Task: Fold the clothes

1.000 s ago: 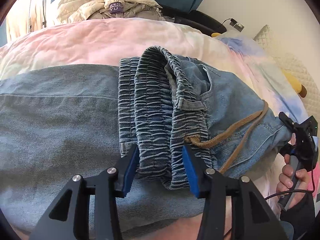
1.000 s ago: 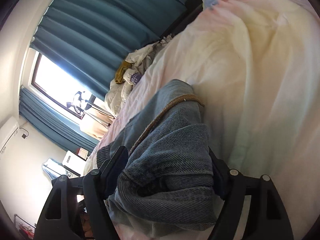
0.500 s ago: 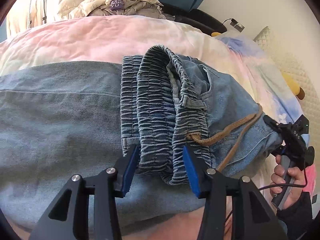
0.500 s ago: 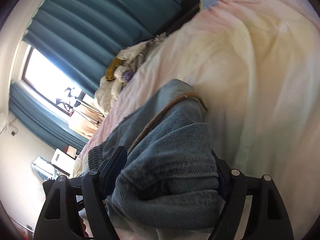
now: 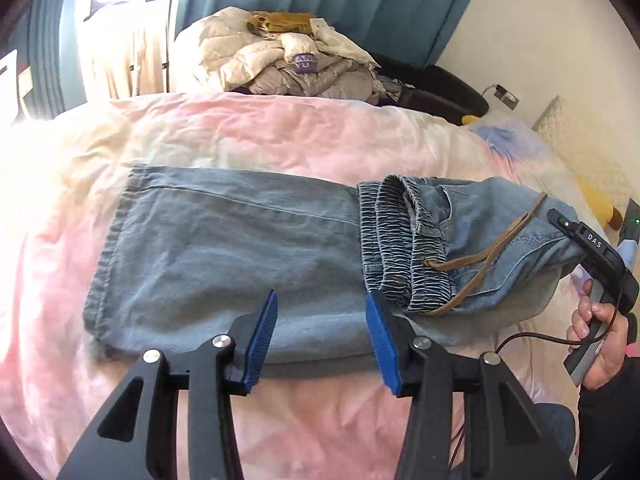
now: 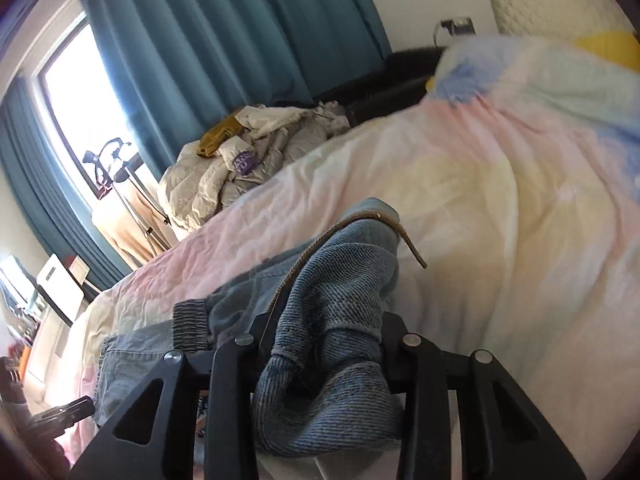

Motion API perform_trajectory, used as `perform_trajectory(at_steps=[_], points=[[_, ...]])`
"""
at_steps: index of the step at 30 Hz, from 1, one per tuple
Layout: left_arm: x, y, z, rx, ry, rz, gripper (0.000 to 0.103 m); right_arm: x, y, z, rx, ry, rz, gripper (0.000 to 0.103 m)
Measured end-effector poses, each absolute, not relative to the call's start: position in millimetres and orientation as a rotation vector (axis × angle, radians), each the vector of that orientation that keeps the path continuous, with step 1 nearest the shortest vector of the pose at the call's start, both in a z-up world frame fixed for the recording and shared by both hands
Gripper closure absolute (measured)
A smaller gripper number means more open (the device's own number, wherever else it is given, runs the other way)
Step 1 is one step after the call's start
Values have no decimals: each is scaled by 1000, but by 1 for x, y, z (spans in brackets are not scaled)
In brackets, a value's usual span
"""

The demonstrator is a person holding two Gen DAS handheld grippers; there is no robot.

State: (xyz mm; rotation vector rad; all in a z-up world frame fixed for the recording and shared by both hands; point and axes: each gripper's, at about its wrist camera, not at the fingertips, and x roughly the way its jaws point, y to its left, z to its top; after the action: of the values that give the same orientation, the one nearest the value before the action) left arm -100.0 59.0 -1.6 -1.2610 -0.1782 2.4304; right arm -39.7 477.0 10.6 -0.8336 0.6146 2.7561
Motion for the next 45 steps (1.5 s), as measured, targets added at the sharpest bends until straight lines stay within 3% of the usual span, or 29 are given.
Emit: perform_trajectory(at_steps=[4, 12, 22, 31, 38, 45], points=[[-99, 9, 2, -1265, -368, 2474, 56, -56, 400, 50, -711, 373, 2857, 72], [-98, -56, 16, -1203, -452, 2563, 56, -85, 261, 65, -633, 166, 2978, 77], [-104, -134, 25, -1126, -714, 2623, 56, -117, 127, 7, -718, -116, 3083, 80], [-115, -148, 14, -1158, -726, 2622, 56, -129, 45, -74, -943, -444, 3129, 82], [-109, -164, 17, -1108, -781, 2609, 56, -104, -12, -40, -782, -541, 3332, 83], [-109, -189, 11, -1101, -864, 2618, 56, -110, -56, -91, -1007, -518, 3372, 81]])
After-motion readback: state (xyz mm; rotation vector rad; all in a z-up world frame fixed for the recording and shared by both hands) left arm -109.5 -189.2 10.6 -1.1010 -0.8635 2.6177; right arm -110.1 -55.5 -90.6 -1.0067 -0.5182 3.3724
